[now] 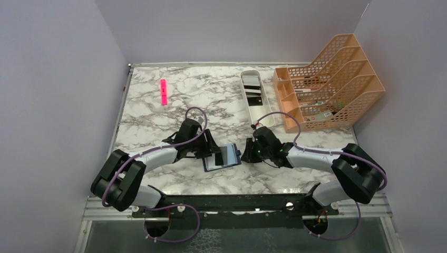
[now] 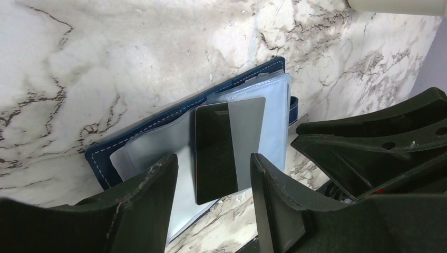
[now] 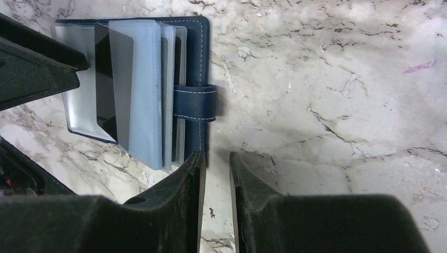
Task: Put the credit cards into the card holder
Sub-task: Insert the credit card into the card holder.
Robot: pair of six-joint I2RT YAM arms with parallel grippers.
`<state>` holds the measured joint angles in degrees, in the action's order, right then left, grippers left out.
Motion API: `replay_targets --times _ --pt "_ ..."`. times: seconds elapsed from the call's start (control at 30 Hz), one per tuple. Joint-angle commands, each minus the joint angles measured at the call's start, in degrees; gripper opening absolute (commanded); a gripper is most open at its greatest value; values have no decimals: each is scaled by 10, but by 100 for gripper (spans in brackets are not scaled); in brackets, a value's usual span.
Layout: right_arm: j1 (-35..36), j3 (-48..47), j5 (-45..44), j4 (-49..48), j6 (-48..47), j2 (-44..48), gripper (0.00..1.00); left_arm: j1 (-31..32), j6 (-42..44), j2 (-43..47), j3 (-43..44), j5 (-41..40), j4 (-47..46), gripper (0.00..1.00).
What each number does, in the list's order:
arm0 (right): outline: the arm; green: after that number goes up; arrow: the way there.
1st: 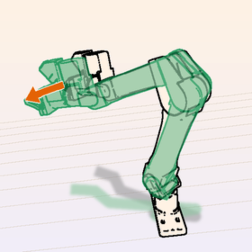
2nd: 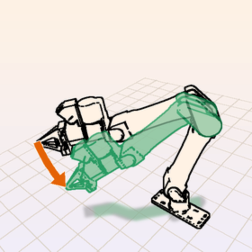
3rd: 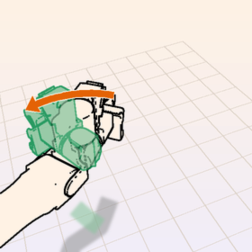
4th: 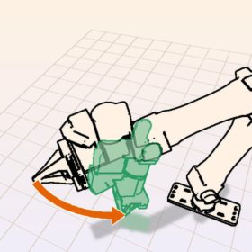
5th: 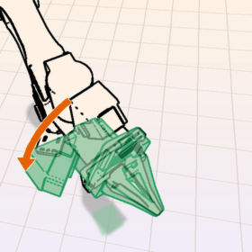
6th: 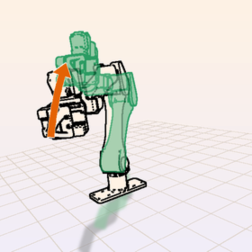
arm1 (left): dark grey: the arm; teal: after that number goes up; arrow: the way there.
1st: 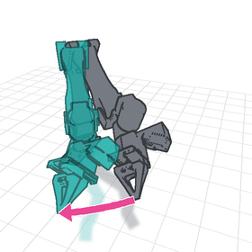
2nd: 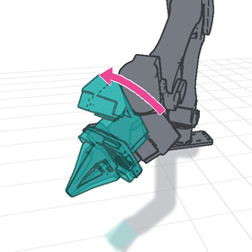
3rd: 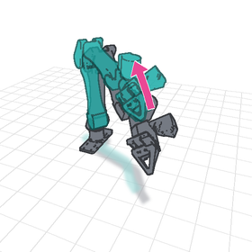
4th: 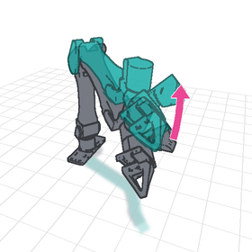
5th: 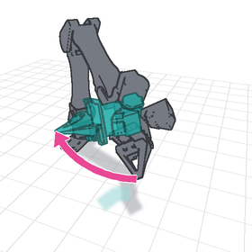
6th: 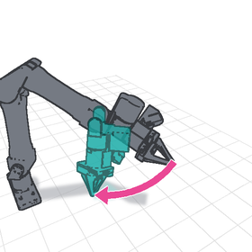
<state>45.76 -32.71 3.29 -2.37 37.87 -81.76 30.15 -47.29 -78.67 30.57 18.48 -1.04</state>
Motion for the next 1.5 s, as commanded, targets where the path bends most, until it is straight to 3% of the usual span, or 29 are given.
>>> replay_targets --times 0.0,0.53,0.77,1.27,1.47 --pt "3 -11 -19 11 -12 -16 29 4 10 11 -2 1 30 57" --pt "9 12 33 -54 12 -64 27 47 -85 -31 -37 92 -139 58" --pt "30 27 38 -78 36 -67 26 66 -87 -34 -17 71 -148 58" --pt "45 19 48 -53 29 -30 26 64 7 17 45 -53 53 59" --pt "44 1 6 7 -72 13 33 54 26 54 69 -63 117 60"
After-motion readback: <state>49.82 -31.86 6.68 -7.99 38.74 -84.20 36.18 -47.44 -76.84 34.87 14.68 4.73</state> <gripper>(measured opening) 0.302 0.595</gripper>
